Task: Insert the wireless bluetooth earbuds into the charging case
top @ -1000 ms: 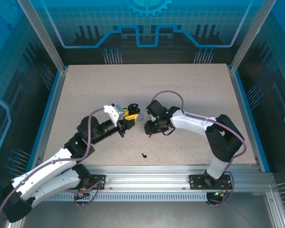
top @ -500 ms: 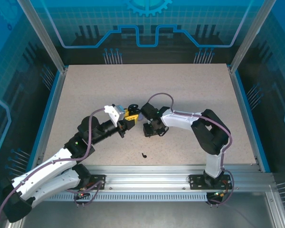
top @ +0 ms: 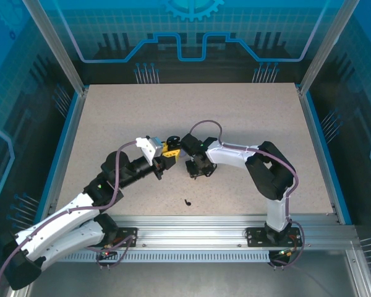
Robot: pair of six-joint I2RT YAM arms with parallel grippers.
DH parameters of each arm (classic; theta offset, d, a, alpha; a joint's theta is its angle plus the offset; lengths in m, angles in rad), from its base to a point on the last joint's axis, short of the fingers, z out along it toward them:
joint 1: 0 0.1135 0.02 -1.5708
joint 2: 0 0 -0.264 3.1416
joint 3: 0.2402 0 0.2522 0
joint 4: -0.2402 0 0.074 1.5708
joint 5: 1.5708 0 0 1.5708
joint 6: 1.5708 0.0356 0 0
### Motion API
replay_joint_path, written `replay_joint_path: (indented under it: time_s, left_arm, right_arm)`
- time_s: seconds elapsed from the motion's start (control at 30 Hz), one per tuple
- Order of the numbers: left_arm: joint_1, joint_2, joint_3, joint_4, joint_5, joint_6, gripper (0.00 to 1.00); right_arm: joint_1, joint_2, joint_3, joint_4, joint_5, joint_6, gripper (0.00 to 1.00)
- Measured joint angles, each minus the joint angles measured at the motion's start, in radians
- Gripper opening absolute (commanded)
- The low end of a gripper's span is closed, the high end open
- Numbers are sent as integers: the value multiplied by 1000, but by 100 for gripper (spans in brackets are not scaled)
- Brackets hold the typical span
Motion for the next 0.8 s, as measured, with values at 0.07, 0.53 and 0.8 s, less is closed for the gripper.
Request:
replay_joint_path:
  time_s: [0.07,0.53,0.8]
  left_arm:
    - [0,-3,0,0,0,3,1]
    - [0,-14,-3,-31,-11,6,1]
    - [0,-13,-10,-37,-15,6,1]
  right_arm:
    - [0,1,1,-4,2,-5,21]
    - [-2,-50,-54,9,-19,-29,22]
    - [-3,-53,-53,-64,-10,-89,36]
